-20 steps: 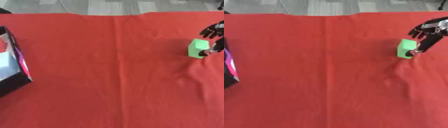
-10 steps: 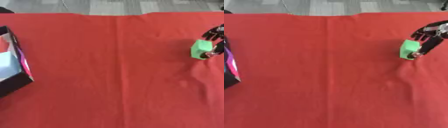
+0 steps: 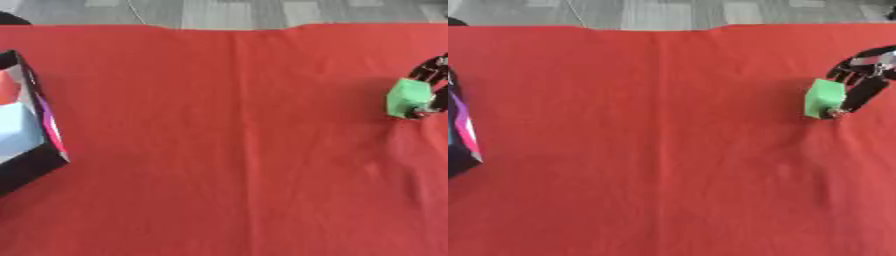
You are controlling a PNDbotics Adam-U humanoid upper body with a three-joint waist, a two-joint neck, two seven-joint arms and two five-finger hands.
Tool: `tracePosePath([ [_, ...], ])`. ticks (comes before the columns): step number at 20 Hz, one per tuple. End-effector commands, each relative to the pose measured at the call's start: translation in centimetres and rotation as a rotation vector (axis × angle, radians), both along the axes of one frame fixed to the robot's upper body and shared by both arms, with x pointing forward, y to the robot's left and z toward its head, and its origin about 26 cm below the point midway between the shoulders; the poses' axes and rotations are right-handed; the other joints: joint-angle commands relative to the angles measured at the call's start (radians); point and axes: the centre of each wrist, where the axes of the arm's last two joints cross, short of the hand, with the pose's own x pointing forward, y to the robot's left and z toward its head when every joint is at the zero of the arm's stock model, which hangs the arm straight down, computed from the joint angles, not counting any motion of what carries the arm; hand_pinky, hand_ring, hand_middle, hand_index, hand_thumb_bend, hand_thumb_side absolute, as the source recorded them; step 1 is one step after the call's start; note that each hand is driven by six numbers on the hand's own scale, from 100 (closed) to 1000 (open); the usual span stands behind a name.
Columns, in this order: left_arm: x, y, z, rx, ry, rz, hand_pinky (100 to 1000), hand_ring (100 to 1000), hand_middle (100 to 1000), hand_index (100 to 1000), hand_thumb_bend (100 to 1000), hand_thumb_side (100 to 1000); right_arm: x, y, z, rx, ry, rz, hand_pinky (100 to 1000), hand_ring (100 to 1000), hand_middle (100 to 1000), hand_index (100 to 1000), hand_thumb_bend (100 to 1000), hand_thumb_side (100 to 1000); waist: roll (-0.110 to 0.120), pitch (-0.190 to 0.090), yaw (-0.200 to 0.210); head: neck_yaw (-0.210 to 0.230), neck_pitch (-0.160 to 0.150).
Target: Pick up the objects with one hand, pass them to the other hand, and then place them into the box on the other side of the table.
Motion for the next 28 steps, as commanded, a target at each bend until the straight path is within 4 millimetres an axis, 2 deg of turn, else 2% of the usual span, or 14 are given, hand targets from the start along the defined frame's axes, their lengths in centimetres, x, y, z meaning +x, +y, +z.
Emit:
tracePosePath([
  [1,-0.3,0.0,0.9,0.027,-0.030,-0.005,815,707,624,776,100,789,-0.3,-0.7,1.2,0.000,-0.038,-0.032,1000,917,816,905,439,166,-0.001,0.000,0.002,-0.002,-0.016],
  [8,-0.3,-0.1,0.9,0.027,-0.030,-0.008,817,707,625,775,100,786,-0.1,-0.6,0.8,0.008,-0.042,-0.048,1000,885,761,854,404,100,-0.001,0.001,0.003,-0.001,-0.018],
  [14,-0.3,-0.1,0.8,0.028,-0.026,-0.009,818,708,625,769,100,783,-0.1,-0.5,0.7,0.014,-0.037,-0.057,981,818,625,720,390,100,-0.001,-0.002,0.002,0.000,-0.014],
  [18,-0.3,0.0,0.8,0.031,-0.024,-0.006,818,708,625,769,100,776,-0.2,0.0,1.3,0.015,-0.069,-0.060,964,786,574,657,389,100,0.000,-0.010,-0.001,0.003,-0.008],
  [22,-0.4,0.1,0.8,0.036,-0.024,-0.002,819,708,625,768,100,768,-0.5,0.6,2.2,0.018,-0.140,-0.076,939,741,517,588,301,100,-0.002,-0.023,-0.006,0.008,-0.001],
  [28,-0.4,0.3,0.7,0.042,-0.015,0.003,819,708,625,768,100,765,-1.2,1.7,3.4,0.036,-0.218,-0.083,926,715,488,547,254,100,-0.008,-0.043,-0.015,0.025,0.013],
])
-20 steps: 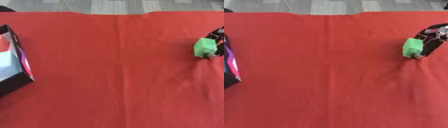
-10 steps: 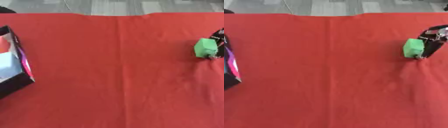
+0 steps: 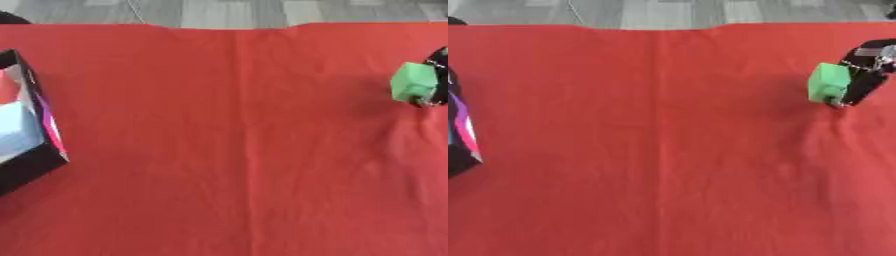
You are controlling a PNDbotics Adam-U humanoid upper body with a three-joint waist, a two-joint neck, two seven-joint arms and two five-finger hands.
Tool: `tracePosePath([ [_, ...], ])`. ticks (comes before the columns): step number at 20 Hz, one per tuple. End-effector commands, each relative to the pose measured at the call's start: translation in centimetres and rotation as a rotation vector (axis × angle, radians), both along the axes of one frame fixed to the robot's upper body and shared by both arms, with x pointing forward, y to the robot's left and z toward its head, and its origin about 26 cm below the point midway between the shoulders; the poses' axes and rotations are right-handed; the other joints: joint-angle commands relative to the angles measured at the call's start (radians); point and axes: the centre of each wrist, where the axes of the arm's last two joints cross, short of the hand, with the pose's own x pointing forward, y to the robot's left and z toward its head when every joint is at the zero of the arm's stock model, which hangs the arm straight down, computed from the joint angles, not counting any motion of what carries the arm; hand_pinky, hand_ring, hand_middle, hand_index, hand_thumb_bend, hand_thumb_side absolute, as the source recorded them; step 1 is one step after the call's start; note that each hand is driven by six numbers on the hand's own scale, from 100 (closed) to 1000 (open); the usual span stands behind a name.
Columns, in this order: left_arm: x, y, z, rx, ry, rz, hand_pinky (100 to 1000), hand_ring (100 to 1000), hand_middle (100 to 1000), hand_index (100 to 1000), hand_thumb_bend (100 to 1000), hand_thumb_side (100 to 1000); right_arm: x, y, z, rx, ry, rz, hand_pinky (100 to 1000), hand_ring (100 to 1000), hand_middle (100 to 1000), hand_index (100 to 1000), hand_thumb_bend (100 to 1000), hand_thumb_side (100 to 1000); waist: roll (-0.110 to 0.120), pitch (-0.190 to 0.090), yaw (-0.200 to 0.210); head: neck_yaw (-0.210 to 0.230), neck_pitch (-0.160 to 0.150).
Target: Pick up the objects with one hand, pass them to the other hand, and then place them into the box on the other side of the table.
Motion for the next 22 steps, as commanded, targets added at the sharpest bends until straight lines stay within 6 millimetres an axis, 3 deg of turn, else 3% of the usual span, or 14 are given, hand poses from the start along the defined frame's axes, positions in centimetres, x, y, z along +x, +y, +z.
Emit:
tracePosePath([
  [1,-0.3,0.3,0.9,0.035,-0.027,0.007,819,708,625,767,100,764,-1.0,0.0,2.5,-0.006,-0.078,-0.015,924,713,488,546,243,100,-0.008,-0.044,-0.004,0.011,0.011],
  [7,-0.3,0.5,1.4,0.042,-0.049,0.014,818,707,625,768,100,731,-2.8,3.0,4.4,0.058,-0.231,0.055,889,681,493,547,100,100,-0.006,-0.058,-0.011,0.035,0.026],
  [12,-0.3,0.5,2.5,0.088,-0.096,0.015,815,710,628,770,100,677,-3.9,6.9,4.6,0.181,-0.345,0.159,892,658,492,543,100,100,0.002,-0.067,-0.015,0.049,0.034],
  [22,-0.3,0.4,3.5,0.146,-0.111,0.020,814,711,629,769,100,654,-4.5,13.7,2.5,0.415,-0.489,0.293,873,632,484,526,100,100,0.001,-0.080,-0.027,0.077,0.032],
])
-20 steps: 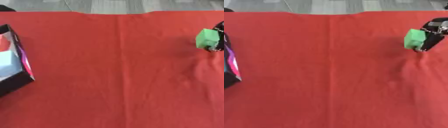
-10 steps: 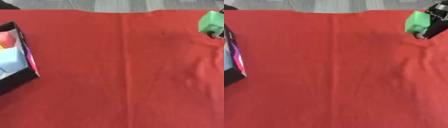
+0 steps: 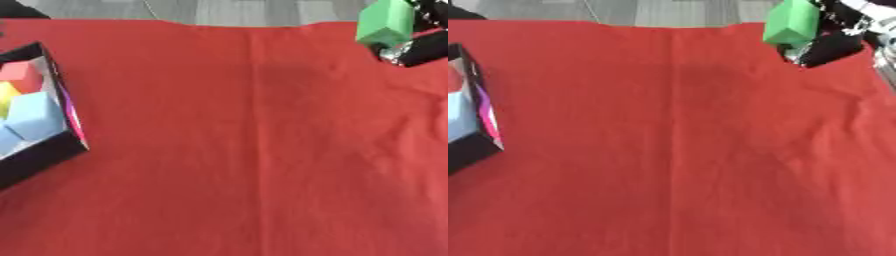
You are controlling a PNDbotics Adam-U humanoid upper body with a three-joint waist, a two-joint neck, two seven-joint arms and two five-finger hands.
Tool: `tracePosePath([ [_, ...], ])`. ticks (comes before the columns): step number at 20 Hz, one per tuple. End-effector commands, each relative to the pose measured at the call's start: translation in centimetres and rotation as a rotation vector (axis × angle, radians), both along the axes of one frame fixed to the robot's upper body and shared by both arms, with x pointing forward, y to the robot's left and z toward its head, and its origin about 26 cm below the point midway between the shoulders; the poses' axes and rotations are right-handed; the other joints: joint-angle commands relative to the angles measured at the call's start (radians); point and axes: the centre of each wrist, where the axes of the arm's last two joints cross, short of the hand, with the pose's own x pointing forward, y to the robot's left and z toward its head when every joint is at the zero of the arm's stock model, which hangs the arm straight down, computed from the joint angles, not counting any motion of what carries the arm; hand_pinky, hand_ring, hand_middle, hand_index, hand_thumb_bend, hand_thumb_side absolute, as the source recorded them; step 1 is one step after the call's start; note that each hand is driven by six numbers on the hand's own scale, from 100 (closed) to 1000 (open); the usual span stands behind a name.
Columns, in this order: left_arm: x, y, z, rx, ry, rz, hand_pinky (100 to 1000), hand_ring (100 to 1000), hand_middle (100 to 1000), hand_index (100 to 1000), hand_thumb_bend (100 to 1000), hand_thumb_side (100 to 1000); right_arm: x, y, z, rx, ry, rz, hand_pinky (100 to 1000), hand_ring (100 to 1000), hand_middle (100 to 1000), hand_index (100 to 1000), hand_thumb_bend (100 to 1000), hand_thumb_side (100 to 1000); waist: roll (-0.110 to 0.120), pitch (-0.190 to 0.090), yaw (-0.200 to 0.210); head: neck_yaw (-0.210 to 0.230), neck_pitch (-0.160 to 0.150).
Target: Pick up the objects with one hand, pass them to the other hand, and then place them into the box on the other side of the table.
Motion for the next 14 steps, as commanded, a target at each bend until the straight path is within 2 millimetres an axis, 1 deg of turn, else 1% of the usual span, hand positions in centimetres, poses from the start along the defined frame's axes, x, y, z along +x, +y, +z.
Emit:
tracePosePath([
  [1,-0.4,0.3,1.5,0.049,-0.039,0.011,813,711,629,769,100,653,-0.6,1.8,0.5,0.054,-0.078,0.021,872,630,483,525,100,100,0.001,-0.046,-0.001,0.006,-0.001],
  [6,-0.5,0.5,1.8,0.066,-0.046,0.019,813,712,630,769,100,638,-0.4,4.2,-1.1,0.129,-0.097,0.041,859,622,480,520,100,100,0.001,-0.058,-0.003,0.012,0.000],
  [9,-0.5,0.6,2.2,0.083,-0.051,0.018,812,713,630,769,100,627,-0.2,5.6,-2.1,0.147,-0.096,0.060,858,618,478,518,100,100,0.003,-0.065,0.000,0.017,0.004],
  [14,-0.6,0.7,3.1,0.133,-0.065,-0.001,809,717,634,771,100,601,-0.1,7.8,-3.2,0.180,-0.098,0.100,857,617,480,519,100,100,0.008,-0.075,0.006,0.023,0.015],
])
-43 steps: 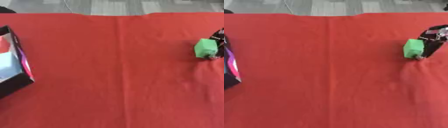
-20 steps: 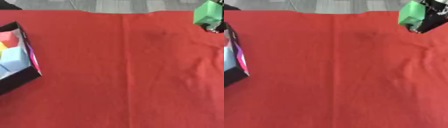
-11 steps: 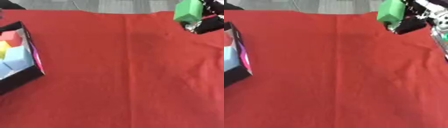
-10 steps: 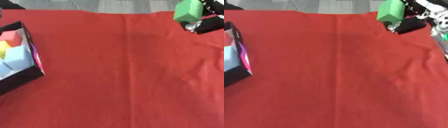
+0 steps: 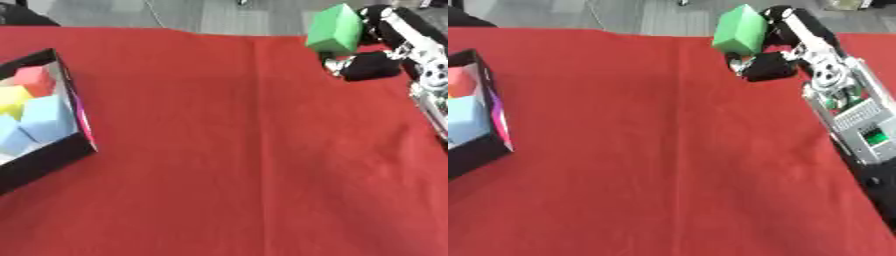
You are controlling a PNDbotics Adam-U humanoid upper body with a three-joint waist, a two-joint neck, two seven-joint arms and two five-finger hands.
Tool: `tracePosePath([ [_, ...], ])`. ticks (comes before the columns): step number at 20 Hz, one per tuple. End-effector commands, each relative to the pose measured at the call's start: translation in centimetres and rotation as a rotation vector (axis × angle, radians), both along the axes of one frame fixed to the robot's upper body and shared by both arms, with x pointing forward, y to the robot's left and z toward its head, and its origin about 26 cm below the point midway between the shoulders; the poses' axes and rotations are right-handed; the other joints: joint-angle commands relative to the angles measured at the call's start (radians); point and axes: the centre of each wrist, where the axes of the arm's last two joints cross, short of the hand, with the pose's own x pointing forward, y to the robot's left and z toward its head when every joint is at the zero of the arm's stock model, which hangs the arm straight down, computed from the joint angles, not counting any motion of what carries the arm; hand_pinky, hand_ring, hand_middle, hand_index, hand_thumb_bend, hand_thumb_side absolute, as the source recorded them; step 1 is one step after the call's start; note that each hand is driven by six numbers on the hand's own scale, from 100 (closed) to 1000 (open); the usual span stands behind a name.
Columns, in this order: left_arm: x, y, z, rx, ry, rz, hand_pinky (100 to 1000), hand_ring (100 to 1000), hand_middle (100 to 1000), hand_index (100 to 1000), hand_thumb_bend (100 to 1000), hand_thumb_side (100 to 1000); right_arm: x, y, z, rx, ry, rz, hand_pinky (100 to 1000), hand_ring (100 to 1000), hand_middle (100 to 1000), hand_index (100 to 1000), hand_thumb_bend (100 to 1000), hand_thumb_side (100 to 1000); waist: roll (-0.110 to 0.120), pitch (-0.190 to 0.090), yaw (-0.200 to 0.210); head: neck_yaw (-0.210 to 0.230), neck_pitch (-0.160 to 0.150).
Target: Pick up the objects with one hand, pass them to the other hand, and then place them into the box on the other side of the table.
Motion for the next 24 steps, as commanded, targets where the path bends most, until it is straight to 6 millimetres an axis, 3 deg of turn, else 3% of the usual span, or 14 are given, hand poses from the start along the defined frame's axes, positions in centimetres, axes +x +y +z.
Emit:
tracePosePath([
  [1,-0.4,0.2,1.9,0.080,-0.043,-0.011,808,718,636,773,100,594,-0.1,1.3,0.3,0.018,-0.031,0.031,857,618,480,518,100,100,0.009,-0.044,0.005,0.006,0.010],
  [14,-0.3,-2.3,4.3,0.476,0.068,-0.219,799,758,689,803,100,476,-0.1,6.3,-2.6,0.027,-0.014,0.157,859,620,483,522,100,100,0.020,-0.055,0.017,0.016,0.032],
  [20,0.0,-4.6,4.5,0.663,0.130,-0.325,800,778,719,821,100,459,-0.2,7.6,-3.2,0.031,-0.031,0.181,860,622,486,525,100,100,0.026,-0.058,0.021,0.015,0.035],
  [24,0.1,-6.2,4.3,0.767,0.171,-0.381,805,794,743,833,100,494,-0.5,8.6,-3.4,0.028,-0.042,0.214,863,626,488,527,100,100,0.029,-0.059,0.021,0.014,0.036],
])
